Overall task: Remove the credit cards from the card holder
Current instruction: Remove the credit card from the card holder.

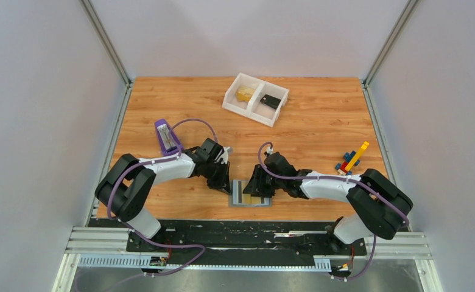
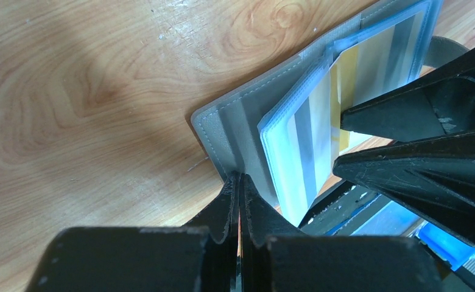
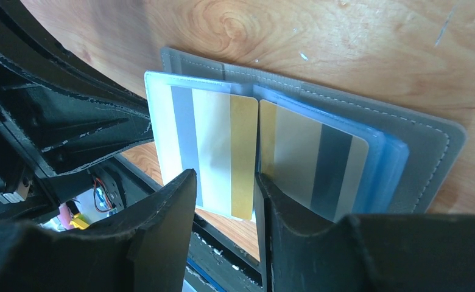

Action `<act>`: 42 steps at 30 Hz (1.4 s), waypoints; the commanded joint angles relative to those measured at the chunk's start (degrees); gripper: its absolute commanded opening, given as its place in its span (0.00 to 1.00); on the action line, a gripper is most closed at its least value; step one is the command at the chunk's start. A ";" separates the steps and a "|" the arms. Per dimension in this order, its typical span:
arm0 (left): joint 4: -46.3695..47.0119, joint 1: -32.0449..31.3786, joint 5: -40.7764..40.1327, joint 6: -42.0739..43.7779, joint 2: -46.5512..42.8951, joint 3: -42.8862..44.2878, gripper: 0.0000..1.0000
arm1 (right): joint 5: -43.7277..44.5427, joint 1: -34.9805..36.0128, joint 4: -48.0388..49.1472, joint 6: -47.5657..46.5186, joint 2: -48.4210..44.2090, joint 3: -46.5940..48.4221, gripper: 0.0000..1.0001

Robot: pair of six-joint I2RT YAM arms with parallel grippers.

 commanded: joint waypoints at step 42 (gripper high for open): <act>3.21 -0.71 -1.49 -1.18 1.22 -2.33 0.00 | 4.90 0.55 -1.34 1.82 -2.57 -0.23 0.42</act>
